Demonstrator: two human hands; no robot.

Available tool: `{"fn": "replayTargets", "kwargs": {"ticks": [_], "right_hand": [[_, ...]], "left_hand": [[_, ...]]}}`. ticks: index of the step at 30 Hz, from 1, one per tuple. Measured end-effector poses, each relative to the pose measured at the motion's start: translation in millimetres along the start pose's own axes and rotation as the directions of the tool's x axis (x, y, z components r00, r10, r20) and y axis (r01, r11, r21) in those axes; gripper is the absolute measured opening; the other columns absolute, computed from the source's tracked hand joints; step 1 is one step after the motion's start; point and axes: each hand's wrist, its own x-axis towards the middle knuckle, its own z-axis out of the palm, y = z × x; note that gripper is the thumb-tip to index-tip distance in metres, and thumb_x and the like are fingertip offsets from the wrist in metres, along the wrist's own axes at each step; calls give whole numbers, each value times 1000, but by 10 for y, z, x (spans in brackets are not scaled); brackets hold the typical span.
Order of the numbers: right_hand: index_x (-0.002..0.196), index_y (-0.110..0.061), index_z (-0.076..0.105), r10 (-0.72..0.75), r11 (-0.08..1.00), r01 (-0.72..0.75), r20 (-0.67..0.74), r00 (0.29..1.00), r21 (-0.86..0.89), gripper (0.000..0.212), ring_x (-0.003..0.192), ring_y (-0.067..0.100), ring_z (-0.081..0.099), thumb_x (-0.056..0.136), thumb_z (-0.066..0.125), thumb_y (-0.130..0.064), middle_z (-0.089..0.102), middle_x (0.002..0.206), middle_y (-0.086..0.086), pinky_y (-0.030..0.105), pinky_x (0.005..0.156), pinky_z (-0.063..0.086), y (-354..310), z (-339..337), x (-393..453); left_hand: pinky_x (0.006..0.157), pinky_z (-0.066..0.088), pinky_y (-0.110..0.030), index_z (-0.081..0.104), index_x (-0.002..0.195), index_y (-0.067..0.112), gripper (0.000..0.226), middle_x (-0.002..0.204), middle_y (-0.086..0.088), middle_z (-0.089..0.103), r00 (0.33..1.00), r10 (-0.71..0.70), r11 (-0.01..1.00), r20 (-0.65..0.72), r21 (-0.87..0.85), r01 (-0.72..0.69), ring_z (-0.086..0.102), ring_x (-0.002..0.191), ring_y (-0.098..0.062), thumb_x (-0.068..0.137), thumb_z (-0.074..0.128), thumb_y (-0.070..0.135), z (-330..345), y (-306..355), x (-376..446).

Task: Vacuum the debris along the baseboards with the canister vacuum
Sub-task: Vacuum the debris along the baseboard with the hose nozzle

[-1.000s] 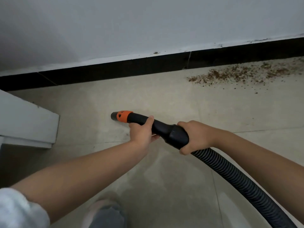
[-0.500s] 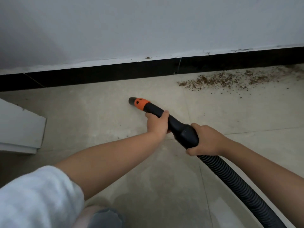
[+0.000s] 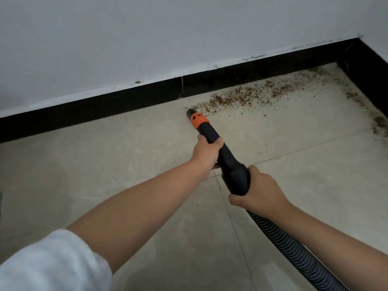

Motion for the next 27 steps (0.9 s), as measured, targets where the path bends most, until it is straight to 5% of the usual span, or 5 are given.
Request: {"fn": "replayTargets", "kwargs": {"ticks": [15,27], "right_hand": [[98,-19,37,-60,995,57,37,997,83,50,78,18,57,68,74,-34,55,89,-1,26,59,46,-171,-30,292],[100,-22,39,1,998,-2,23,1000,67,50,80,14,59,66,74,-34,57,94,-3,26,63,51,144,-122,14]], "left_hand": [[56,47,-25,36,135,16,37,118,-5,52,987,118,993,-112,3,-119,55,90,-18,99,44,21,-79,151,132],[66,53,-33,15,149,20,58,130,-5,49,998,55,995,21,79,-57,55,102,-24,99,44,23,182,-33,60]]}}
